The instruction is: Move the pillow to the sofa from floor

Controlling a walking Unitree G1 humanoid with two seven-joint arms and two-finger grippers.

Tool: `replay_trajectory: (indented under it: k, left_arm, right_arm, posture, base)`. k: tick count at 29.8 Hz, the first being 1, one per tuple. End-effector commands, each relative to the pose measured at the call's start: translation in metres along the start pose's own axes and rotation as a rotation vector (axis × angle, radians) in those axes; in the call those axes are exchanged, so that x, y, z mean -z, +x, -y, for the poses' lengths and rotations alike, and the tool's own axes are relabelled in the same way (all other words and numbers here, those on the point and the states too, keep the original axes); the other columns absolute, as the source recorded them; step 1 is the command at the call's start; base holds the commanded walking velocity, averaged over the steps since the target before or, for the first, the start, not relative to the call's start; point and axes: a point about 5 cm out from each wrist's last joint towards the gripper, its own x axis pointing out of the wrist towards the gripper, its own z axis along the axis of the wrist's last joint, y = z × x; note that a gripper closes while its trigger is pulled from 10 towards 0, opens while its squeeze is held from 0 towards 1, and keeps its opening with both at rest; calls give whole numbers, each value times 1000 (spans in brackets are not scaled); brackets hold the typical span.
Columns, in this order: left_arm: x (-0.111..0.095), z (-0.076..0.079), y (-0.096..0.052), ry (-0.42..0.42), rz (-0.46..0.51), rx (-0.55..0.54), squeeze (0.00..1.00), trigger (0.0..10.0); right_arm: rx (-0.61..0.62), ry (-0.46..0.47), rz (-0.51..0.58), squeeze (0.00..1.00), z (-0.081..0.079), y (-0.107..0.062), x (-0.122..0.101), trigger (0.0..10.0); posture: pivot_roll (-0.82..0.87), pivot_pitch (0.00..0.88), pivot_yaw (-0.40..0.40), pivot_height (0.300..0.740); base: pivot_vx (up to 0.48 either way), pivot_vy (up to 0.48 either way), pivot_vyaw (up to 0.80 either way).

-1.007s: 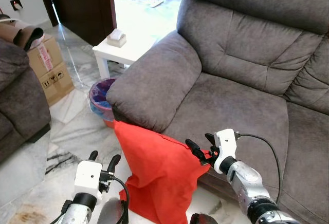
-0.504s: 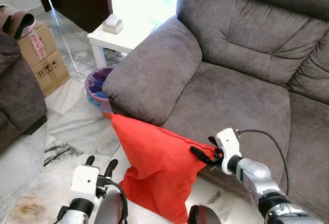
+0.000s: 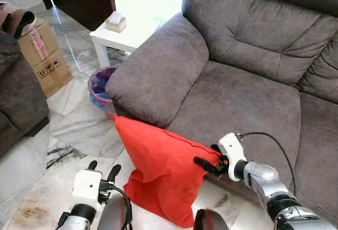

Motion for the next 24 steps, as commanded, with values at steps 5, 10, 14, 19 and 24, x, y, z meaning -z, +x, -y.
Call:
replay_trajectory:
  k: [5,10,14,19,24]
  left_arm:
    - [0,-2,-4,-27,-20,-18,0,10000]
    - [0,-3,-5,-27,-26,-7,0,10000]
    - [-1,-3,-7,-33,-28,-10,0,10000]
    - [-2,-3,-9,-33,-28,-14,0,10000]
    - [-4,-2,-11,-39,-30,-5,0,10000]
  right_arm:
    - [28,-13,-77,0,9,-9,8,10000]
    - [49,-22,-96,0,7,-7,13,10000]
    - [83,8,-96,0,1,-3,21,10000]
    - [103,71,-66,0,-7,2,27,10000]
    - [79,155,-16,0,-15,5,31,10000]
  posture:
    - [169,252,-81,610]
    - [172,261,-80,610]
    - [178,268,-80,610]
    - [182,273,-80,610]
    - [186,282,-83,610]
  base:
    - [0,0,0]
    - [0,0,0]
    - [0,0,0]
    - [0,0,0]
    - [0,0,0]
